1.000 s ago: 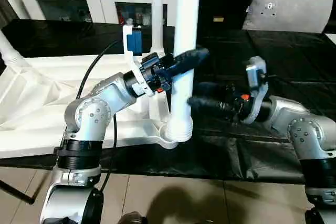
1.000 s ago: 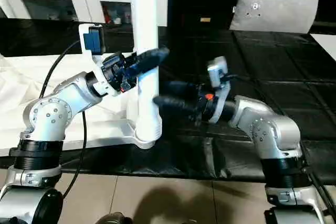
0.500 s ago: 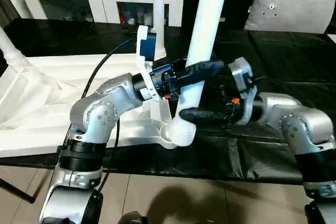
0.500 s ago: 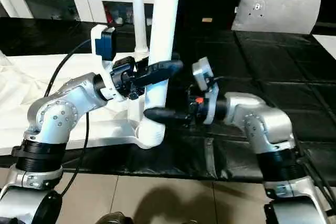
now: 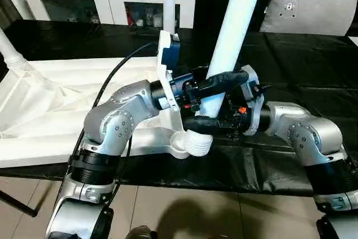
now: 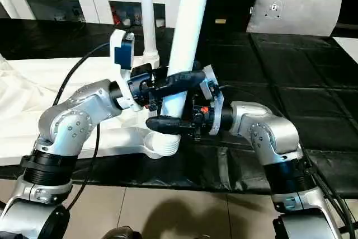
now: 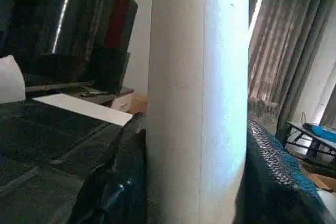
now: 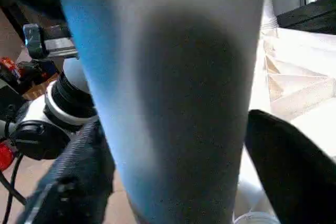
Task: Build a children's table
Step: Pick table leg
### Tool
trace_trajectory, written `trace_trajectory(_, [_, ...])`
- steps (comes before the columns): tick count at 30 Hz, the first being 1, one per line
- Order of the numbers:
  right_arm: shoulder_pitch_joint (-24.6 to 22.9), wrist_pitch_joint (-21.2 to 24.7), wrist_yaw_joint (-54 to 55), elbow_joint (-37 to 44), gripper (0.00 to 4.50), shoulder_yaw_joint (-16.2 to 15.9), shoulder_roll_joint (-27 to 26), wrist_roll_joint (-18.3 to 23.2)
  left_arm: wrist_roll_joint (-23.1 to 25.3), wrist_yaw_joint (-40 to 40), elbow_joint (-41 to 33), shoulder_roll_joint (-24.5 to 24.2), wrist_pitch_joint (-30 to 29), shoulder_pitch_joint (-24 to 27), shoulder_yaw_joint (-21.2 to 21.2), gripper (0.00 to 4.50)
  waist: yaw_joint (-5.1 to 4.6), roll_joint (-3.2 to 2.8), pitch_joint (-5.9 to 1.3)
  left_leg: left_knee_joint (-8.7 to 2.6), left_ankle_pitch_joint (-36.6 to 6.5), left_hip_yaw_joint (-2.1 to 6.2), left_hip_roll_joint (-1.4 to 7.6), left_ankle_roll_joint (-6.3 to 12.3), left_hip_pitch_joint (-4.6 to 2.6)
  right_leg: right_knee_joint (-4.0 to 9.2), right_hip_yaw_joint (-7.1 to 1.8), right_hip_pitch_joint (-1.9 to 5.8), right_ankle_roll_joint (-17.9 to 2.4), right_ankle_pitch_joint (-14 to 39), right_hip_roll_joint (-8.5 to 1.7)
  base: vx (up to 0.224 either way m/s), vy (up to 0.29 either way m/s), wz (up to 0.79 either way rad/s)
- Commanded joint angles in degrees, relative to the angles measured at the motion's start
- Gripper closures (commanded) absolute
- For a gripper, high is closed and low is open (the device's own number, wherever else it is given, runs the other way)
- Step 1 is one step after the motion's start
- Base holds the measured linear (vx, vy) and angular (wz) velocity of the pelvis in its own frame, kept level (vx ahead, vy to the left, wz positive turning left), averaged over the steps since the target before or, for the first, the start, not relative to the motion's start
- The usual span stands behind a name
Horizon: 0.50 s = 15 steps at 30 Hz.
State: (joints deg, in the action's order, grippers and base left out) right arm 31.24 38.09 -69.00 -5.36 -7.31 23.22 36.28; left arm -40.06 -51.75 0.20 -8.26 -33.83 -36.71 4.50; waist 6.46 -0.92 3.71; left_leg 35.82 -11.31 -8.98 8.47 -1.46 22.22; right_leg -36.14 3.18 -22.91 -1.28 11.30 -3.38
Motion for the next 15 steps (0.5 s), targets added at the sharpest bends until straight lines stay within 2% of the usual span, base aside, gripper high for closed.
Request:
trace_trajectory(1, [0.29, -0.42, -0.37, -0.18, 1.16, -0.43, 0.22, -0.53, 0.61, -0.26, -0.41, 0.04, 0.79, -1.03, 0.09, 2.66, 0.11, 0.83, -4.35, -4.04, -4.04, 1.14, 4.33, 2.93, -0.72, 4.26, -2.93, 3.35, -12.43, 8.76, -5.43, 0.000, 0.000, 0.00])
trace_trajectory(5, [0.13, -0.49, -0.46, -0.28, 1.35, -0.71, 0.30, -0.96, 0.74, -0.27, -0.47, 0.08, 0.90, -0.92, 0.07, 2.66, 0.09, 0.86, -4.38, -3.98, -3.60, 1.12, 4.30, 3.15, -0.71, 4.17, -2.92, 3.36, -12.64, 7.90, -5.41, 0.000, 0.000, 0.00])
trace_trajectory(6, [0.07, -0.51, -0.50, -0.29, 1.60, -0.81, 0.33, -1.12, 0.75, -0.26, -0.46, 0.07, 0.96, -0.91, 0.08, 2.66, 0.10, 0.87, -4.38, -4.01, -3.65, 1.13, 4.31, 3.18, -0.71, 4.14, -2.90, 3.38, -12.70, 7.97, -5.41, 0.000, 0.000, 0.00])
trace_trajectory(9, [-0.09, -0.61, -0.56, -0.41, 1.73, -1.11, 0.41, -1.52, 0.75, -0.27, -0.48, 0.09, 1.00, -0.88, 0.06, 2.66, 0.08, 0.87, -4.40, -3.96, -3.53, 1.12, 4.30, 3.22, -0.71, 4.11, -2.91, 3.38, -12.79, 7.79, -5.39, 0.000, 0.000, 0.00])
trace_trajectory(15, [-0.36, -0.63, -0.75, -0.52, 2.33, -1.39, 0.41, -2.02, 0.98, -0.35, -0.26, 0.06, 1.22, -0.96, 0.04, 2.66, 0.10, 0.85, -4.40, -3.95, -3.56, 1.12, 4.31, 3.20, -0.71, 4.11, -2.91, 3.37, -12.75, 7.75, -5.40, 0.000, 0.000, 0.00])
